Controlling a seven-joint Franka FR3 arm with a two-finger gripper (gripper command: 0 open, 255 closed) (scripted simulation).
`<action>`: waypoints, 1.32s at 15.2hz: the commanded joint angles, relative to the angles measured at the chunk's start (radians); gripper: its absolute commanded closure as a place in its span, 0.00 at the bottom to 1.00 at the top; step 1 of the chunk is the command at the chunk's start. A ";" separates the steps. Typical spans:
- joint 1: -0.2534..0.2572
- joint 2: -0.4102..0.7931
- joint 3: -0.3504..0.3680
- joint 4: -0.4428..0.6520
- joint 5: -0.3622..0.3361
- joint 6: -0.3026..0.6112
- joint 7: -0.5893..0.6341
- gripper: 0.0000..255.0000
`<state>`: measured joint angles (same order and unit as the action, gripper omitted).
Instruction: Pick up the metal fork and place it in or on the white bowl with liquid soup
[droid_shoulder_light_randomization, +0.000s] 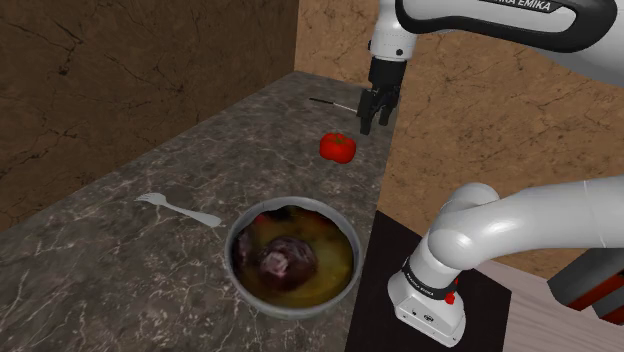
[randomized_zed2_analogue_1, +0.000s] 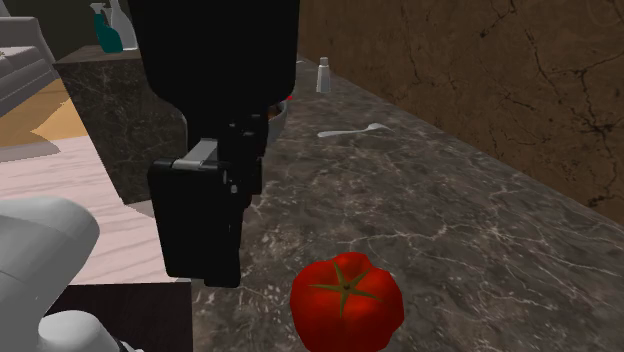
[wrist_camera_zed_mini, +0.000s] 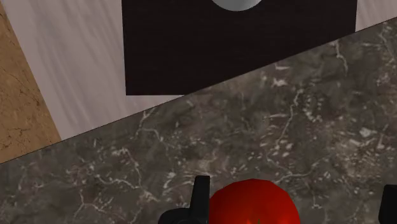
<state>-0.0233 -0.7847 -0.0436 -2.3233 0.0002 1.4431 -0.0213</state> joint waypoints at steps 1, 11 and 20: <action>0.000 0.000 0.000 0.000 0.000 0.000 0.000 0.00; 0.093 0.211 0.141 0.069 0.143 0.145 0.105 0.00; 0.162 0.446 0.258 0.215 0.216 0.252 0.189 0.00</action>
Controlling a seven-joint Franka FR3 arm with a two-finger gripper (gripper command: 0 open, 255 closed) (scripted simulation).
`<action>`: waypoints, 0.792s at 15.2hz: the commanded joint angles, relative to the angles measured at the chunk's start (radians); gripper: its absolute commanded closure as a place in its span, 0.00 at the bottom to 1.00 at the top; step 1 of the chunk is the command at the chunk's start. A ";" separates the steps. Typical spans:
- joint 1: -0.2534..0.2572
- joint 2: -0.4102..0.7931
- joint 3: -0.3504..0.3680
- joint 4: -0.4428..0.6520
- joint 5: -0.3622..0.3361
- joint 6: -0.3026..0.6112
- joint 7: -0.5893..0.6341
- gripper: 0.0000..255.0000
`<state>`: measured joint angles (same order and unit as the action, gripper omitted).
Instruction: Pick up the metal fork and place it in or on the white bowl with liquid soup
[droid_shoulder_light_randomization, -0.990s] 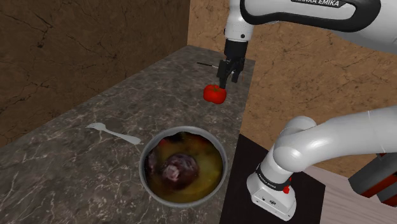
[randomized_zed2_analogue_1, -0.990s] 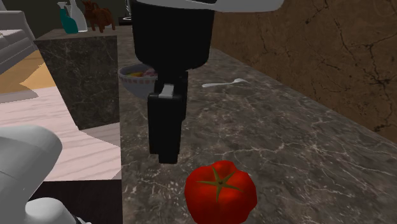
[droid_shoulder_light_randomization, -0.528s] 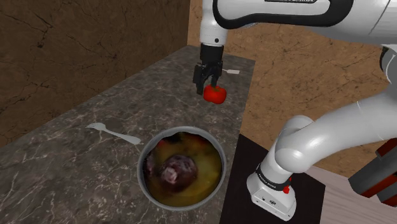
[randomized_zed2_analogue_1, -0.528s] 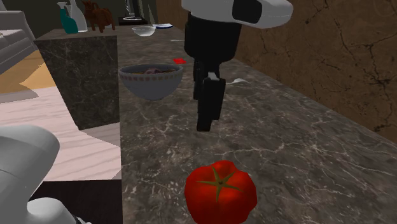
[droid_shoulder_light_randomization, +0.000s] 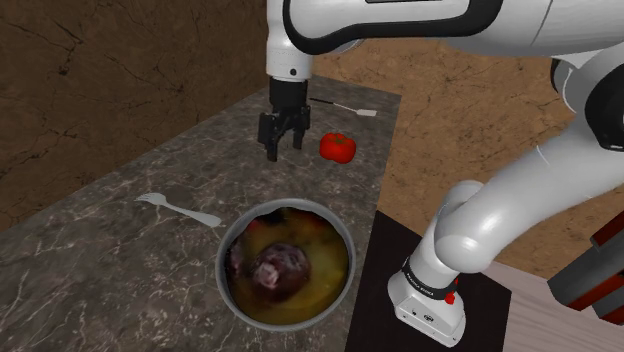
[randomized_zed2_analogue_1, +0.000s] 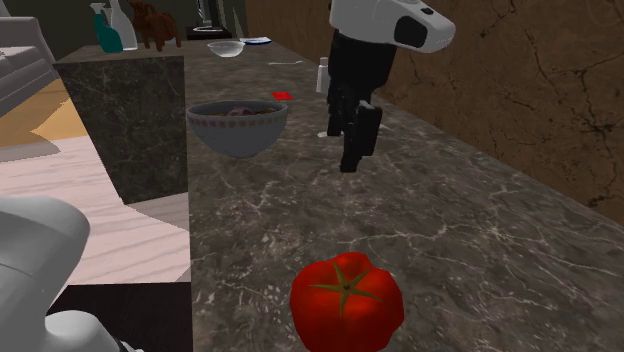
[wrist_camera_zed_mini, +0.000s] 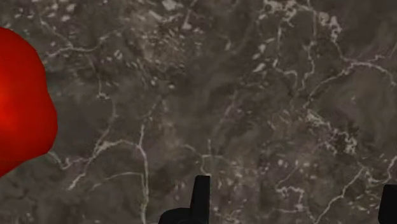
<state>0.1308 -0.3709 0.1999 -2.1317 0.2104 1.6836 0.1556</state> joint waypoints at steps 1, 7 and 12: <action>0.015 0.060 0.028 0.045 0.010 0.021 0.022 0.00; 0.058 0.237 0.099 0.192 0.015 0.068 0.084 0.00; 0.100 0.397 0.152 0.345 -0.007 0.088 0.142 0.00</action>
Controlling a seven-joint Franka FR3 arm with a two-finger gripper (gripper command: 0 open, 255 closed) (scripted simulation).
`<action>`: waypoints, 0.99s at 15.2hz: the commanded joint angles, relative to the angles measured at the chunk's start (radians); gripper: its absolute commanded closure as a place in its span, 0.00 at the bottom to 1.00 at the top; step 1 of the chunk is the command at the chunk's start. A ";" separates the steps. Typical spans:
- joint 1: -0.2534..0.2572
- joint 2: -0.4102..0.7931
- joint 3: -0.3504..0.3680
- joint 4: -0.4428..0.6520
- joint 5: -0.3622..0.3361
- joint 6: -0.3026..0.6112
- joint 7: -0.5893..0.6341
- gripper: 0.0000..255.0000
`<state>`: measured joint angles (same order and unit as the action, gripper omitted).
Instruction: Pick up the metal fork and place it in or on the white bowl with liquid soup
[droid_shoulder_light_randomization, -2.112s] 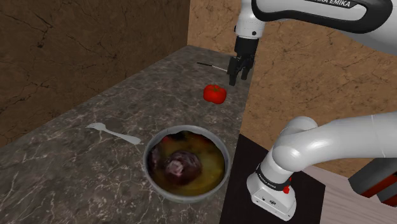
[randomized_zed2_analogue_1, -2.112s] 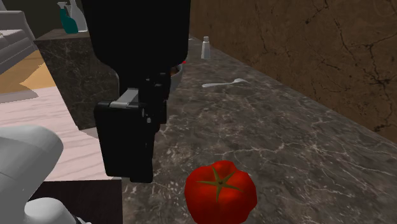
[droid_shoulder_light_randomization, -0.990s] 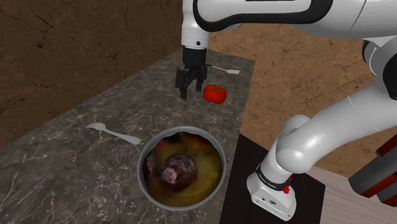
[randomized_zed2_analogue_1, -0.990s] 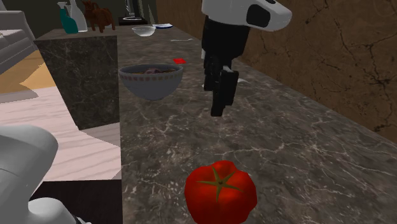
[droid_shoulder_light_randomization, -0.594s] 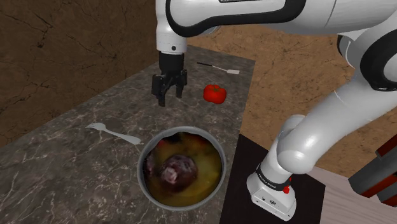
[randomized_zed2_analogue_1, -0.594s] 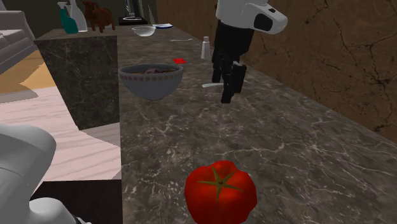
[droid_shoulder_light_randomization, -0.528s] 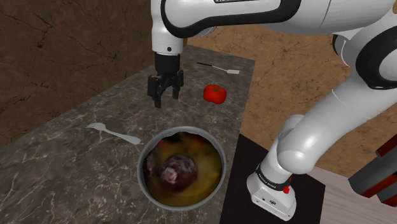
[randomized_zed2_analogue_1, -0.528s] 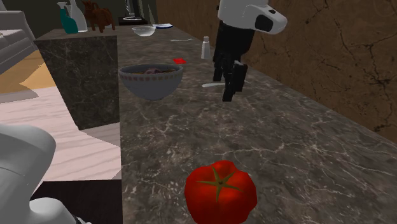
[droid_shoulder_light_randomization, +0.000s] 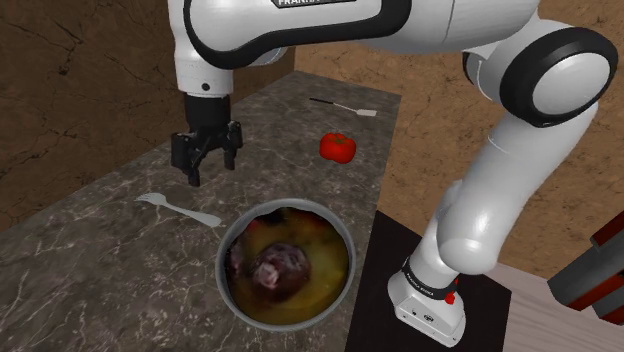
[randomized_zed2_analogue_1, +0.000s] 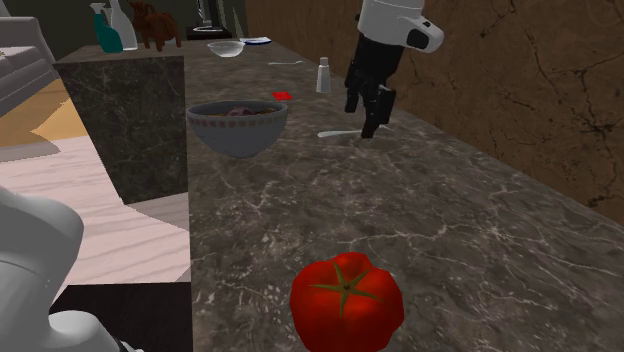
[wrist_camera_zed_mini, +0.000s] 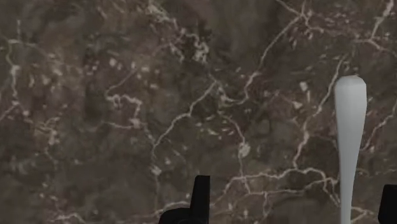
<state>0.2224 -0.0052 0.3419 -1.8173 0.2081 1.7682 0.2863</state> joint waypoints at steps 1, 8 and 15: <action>0.019 0.065 0.019 0.065 -0.013 0.005 0.023 0.00; 0.061 0.177 0.046 0.147 -0.041 0.043 0.060 0.00; 0.066 0.182 0.050 0.092 -0.040 0.103 0.059 0.00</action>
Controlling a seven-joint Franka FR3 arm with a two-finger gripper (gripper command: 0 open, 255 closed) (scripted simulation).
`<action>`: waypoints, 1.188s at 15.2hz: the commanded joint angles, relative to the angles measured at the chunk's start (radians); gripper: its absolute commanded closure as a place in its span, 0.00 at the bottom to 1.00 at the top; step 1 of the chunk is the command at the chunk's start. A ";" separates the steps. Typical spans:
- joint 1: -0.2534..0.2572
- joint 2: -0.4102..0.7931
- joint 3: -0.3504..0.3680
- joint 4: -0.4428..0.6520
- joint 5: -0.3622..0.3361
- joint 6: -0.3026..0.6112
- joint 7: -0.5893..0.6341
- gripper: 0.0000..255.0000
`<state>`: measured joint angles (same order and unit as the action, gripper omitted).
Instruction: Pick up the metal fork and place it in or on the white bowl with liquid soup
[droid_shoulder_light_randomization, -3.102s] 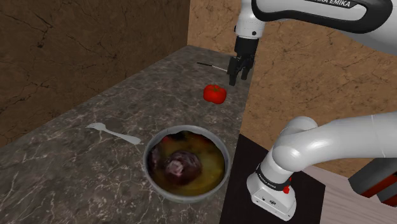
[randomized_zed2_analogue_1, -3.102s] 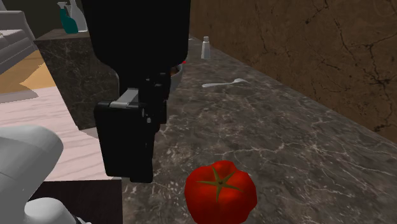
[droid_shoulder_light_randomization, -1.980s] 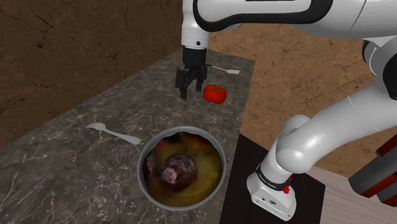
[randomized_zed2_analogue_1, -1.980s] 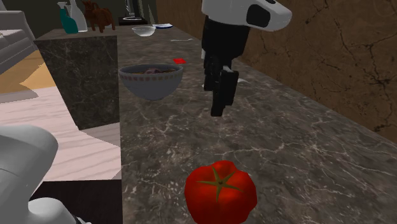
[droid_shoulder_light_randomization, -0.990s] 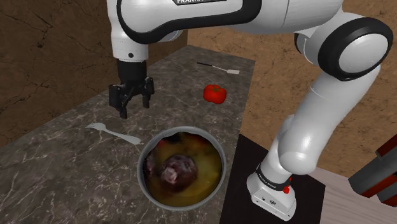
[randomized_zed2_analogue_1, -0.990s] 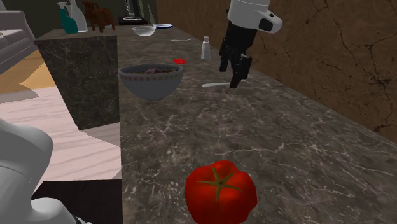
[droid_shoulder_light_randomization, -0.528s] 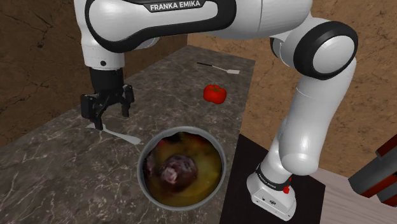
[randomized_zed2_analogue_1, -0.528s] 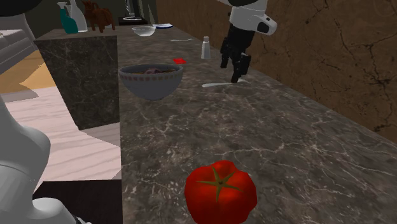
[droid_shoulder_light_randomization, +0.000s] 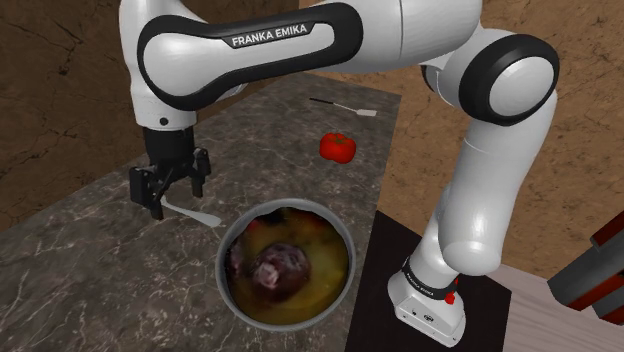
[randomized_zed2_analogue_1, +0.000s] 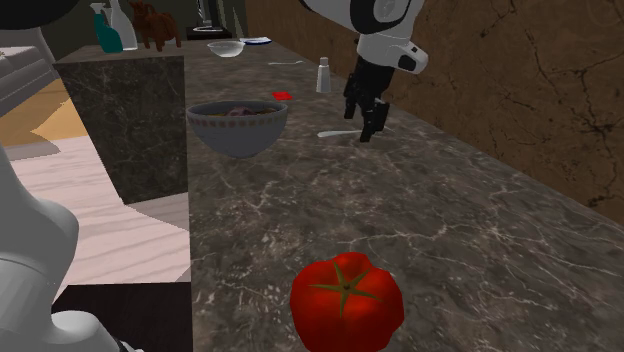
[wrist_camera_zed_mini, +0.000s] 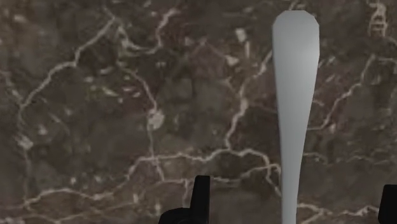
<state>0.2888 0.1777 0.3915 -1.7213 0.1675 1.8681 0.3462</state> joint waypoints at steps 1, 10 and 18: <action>0.000 -0.001 0.000 -0.004 0.001 0.003 -0.001 0.00; 0.000 -0.002 0.000 -0.003 0.001 0.002 0.000 1.00; -0.001 -0.006 0.000 0.030 0.001 -0.036 0.006 1.00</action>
<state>0.2878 0.1724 0.3916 -1.6990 0.1681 1.8418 0.3496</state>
